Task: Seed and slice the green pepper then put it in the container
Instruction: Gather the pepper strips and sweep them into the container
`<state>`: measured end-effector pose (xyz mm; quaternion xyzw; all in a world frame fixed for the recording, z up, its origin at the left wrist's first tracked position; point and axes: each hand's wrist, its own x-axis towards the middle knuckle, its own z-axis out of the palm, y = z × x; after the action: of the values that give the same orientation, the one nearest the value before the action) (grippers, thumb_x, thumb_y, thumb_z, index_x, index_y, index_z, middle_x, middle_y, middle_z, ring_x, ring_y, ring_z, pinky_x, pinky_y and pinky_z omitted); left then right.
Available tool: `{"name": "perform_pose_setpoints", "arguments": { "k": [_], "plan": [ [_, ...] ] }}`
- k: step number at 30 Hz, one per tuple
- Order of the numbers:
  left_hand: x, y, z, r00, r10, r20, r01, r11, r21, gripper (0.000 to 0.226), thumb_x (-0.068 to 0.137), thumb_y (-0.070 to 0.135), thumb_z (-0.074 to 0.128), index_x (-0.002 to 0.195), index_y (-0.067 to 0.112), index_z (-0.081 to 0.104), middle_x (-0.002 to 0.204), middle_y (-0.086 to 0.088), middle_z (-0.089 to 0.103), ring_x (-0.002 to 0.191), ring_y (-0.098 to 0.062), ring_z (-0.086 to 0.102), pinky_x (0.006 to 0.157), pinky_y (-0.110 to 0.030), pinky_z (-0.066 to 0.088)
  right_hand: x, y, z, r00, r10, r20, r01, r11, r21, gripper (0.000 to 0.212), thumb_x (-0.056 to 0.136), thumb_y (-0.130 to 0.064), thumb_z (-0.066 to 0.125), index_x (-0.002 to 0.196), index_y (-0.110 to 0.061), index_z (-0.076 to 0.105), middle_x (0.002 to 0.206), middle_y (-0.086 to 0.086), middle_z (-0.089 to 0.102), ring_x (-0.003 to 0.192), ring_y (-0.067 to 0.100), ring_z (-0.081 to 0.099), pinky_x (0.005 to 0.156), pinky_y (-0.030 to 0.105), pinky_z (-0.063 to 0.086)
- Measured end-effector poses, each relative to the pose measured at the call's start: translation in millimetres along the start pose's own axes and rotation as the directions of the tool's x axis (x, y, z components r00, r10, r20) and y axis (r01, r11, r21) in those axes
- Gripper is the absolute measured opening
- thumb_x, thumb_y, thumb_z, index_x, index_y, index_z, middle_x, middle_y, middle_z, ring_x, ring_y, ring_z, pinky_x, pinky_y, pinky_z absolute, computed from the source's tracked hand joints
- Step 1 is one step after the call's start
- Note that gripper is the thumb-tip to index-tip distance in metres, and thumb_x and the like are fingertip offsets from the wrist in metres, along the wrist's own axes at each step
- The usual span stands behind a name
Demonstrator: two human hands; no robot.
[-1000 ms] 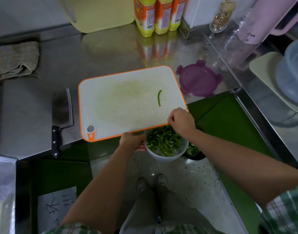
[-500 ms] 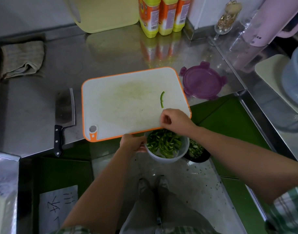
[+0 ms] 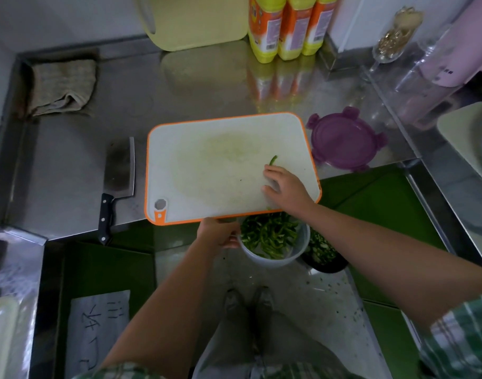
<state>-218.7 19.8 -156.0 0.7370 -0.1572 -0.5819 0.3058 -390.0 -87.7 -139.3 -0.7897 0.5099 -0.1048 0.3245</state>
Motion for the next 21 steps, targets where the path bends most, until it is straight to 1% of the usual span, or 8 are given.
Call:
{"name": "perform_pose_setpoints", "arguments": {
  "k": [2, 5, 8, 10, 12, 15, 17, 21],
  "plan": [
    [0, 0, 1, 1.0, 0.001, -0.001, -0.001, 1.0, 0.002, 0.006, 0.079, -0.005, 0.069, 0.075, -0.006, 0.065, 0.085, -0.032, 0.067, 0.062, -0.033, 0.065, 0.049, -0.035, 0.058, -2, 1, -7, 0.996, -0.057, -0.072, 0.063, 0.994, 0.089, 0.028, 0.09, -0.013, 0.061, 0.115, -0.003, 0.068, 0.122, 0.01, 0.064, 0.112, 0.022, 0.06, 0.1, 0.038, 0.046],
    [0, 0, 1, 1.0, -0.005, -0.013, 0.005, 1.0, 0.007, 0.009, 0.08, -0.004, 0.069, 0.074, -0.006, 0.064, 0.08, -0.028, 0.067, 0.057, -0.03, 0.065, 0.046, -0.033, 0.057, -5, -2, -10, 0.991, -0.078, -0.108, 0.096, 0.979, 0.179, 0.018, 0.087, -0.01, 0.06, 0.094, -0.008, 0.076, 0.094, 0.005, 0.073, 0.087, 0.016, 0.067, 0.081, 0.041, 0.054],
    [0, 0, 0, 1.0, -0.018, -0.007, 0.018, 1.0, 0.008, 0.009, 0.08, -0.002, 0.071, 0.075, -0.007, 0.065, 0.081, -0.028, 0.069, 0.057, -0.03, 0.066, 0.048, -0.032, 0.057, 8, 1, -9, 0.979, -0.071, -0.191, 0.088, 0.993, 0.083, 0.027, 0.087, -0.004, 0.055, 0.11, -0.008, 0.068, 0.118, 0.011, 0.063, 0.111, 0.024, 0.058, 0.095, 0.045, 0.047],
    [0, 0, -1, 1.0, -0.015, 0.002, 0.015, 1.0, 0.01, 0.009, 0.08, -0.001, 0.072, 0.078, -0.007, 0.065, 0.083, -0.028, 0.069, 0.057, -0.029, 0.066, 0.049, -0.033, 0.058, 22, 4, -8, 0.997, -0.052, -0.059, 0.049, 0.998, -0.042, 0.049, 0.088, 0.004, 0.048, 0.135, -0.009, 0.052, 0.149, 0.014, 0.038, 0.139, 0.029, 0.033, 0.112, 0.042, 0.032],
    [-1, 0, -1, 1.0, -0.011, 0.01, 0.011, 1.0, 0.001, 0.01, 0.082, 0.001, 0.072, 0.083, -0.006, 0.065, 0.082, -0.026, 0.068, 0.055, -0.028, 0.066, 0.049, -0.032, 0.058, 30, 8, -6, 0.998, -0.028, 0.062, 0.039, 0.981, -0.192, 0.055, 0.09, 0.007, 0.043, 0.143, -0.009, 0.042, 0.157, 0.012, 0.024, 0.145, 0.028, 0.02, 0.115, 0.04, 0.026],
    [-2, 2, 0, 1.0, -0.006, 0.022, 0.006, 1.0, -0.023, 0.008, 0.084, -0.001, 0.07, 0.083, -0.006, 0.064, 0.075, -0.021, 0.067, 0.046, -0.02, 0.065, 0.045, -0.029, 0.056, 29, 5, -1, 0.994, -0.088, -0.06, 0.065, 0.948, -0.312, 0.037, 0.088, 0.005, 0.049, 0.123, -0.005, 0.056, 0.13, 0.014, 0.048, 0.121, 0.032, 0.042, 0.094, 0.044, 0.042],
    [-3, 3, -1, 1.0, -0.005, 0.021, 0.006, 1.0, -0.026, 0.008, 0.084, -0.002, 0.069, 0.078, -0.004, 0.063, 0.072, -0.02, 0.066, 0.045, -0.019, 0.064, 0.044, -0.028, 0.056, 26, 2, -2, 0.989, -0.097, -0.107, 0.057, 0.942, -0.33, 0.023, 0.086, -0.001, 0.055, 0.108, -0.006, 0.059, 0.112, 0.011, 0.05, 0.106, 0.029, 0.045, 0.083, 0.042, 0.044],
    [-2, 1, -1, 1.0, -0.001, 0.002, 0.001, 1.0, 0.0, 0.006, 0.082, -0.004, 0.069, 0.077, -0.004, 0.064, 0.079, -0.025, 0.069, 0.056, -0.028, 0.067, 0.049, -0.032, 0.058, 15, 4, -1, 0.987, -0.128, -0.093, 0.095, 0.947, -0.306, 0.016, 0.084, -0.006, 0.059, 0.1, -0.006, 0.06, 0.104, 0.009, 0.052, 0.101, 0.026, 0.046, 0.082, 0.038, 0.043]
  ]
}}
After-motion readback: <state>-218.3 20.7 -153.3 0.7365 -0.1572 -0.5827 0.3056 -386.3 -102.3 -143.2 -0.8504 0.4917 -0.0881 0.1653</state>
